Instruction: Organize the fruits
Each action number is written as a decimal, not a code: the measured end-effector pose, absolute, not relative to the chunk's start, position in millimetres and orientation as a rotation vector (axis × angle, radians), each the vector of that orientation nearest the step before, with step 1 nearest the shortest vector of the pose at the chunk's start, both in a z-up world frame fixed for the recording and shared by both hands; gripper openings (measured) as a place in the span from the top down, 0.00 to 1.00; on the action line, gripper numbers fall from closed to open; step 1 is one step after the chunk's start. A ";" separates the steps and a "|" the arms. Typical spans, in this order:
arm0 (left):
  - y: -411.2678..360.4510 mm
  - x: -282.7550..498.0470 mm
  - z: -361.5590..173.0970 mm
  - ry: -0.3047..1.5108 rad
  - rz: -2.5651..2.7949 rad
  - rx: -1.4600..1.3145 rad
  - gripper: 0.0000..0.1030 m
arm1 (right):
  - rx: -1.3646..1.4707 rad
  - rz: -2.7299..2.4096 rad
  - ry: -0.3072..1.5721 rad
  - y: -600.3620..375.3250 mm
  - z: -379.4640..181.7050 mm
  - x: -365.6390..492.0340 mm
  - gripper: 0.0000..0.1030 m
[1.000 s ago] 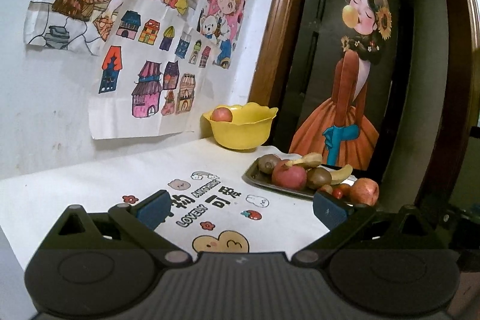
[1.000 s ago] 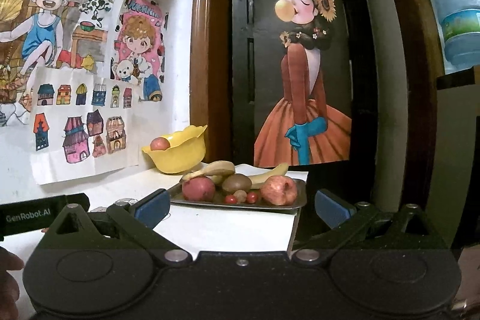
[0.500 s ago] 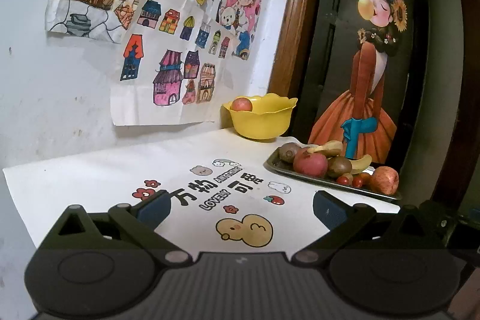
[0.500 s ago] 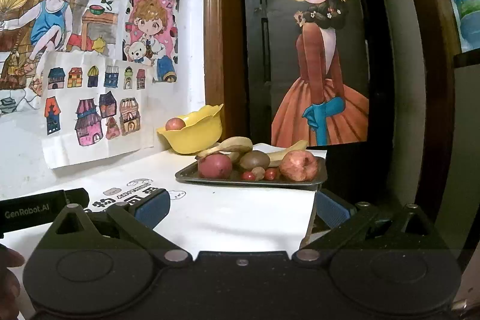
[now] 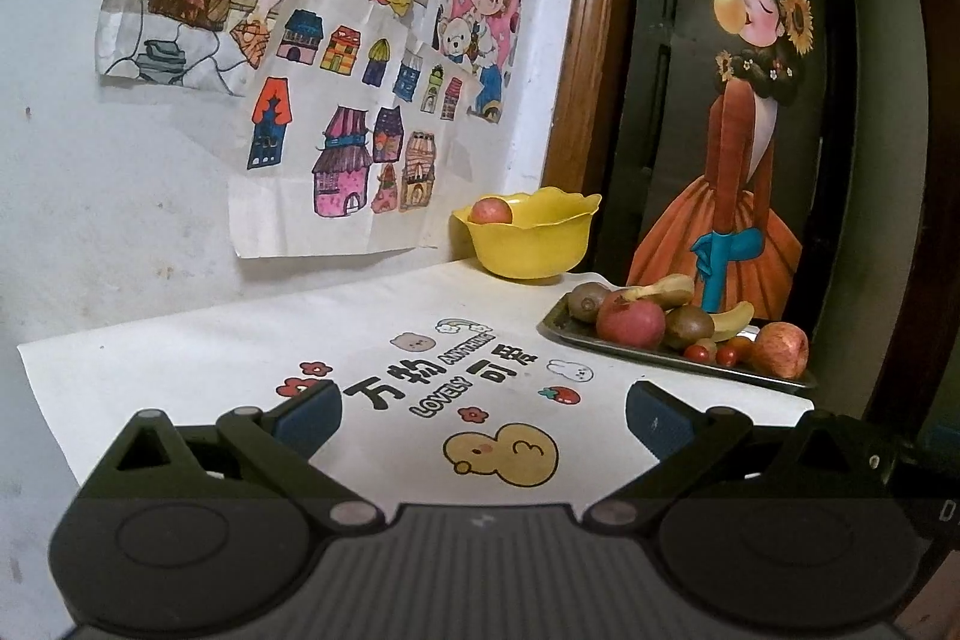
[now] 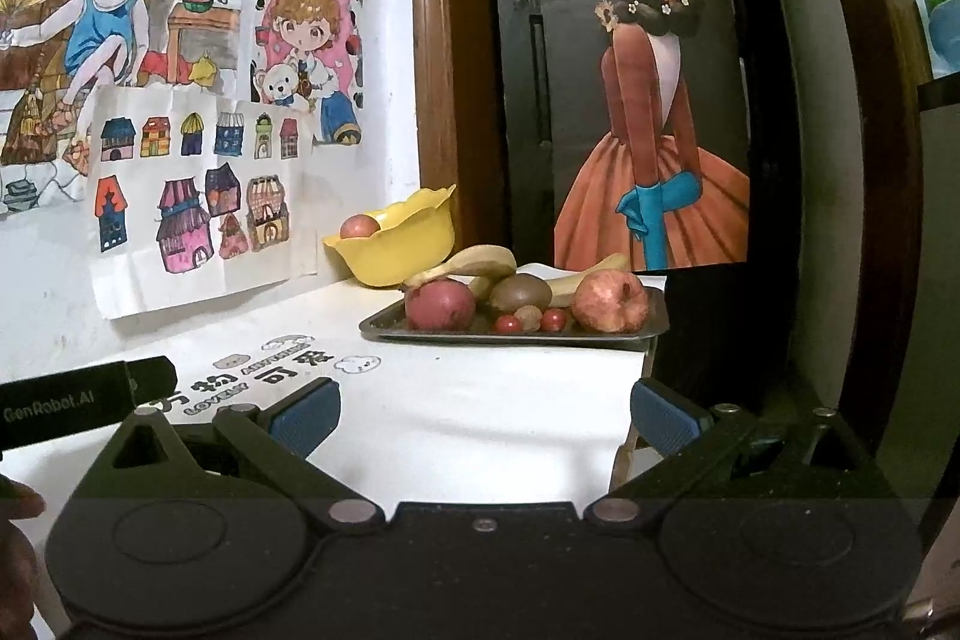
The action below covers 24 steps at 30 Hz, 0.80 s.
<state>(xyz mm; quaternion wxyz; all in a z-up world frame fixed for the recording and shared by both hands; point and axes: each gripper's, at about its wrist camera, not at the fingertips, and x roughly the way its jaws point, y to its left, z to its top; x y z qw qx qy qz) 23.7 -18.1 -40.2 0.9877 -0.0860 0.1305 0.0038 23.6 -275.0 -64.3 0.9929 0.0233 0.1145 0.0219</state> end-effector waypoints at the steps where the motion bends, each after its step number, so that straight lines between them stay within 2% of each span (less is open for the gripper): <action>1: -17.8 23.5 -40.4 0.262 0.008 -0.173 0.00 | 0.049 0.043 0.231 -275.4 -64.9 23.4 0.01; 24: -14.6 19.3 -42.3 0.267 0.019 -0.177 0.00 | 0.064 0.033 0.248 -278.2 -70.9 20.7 0.01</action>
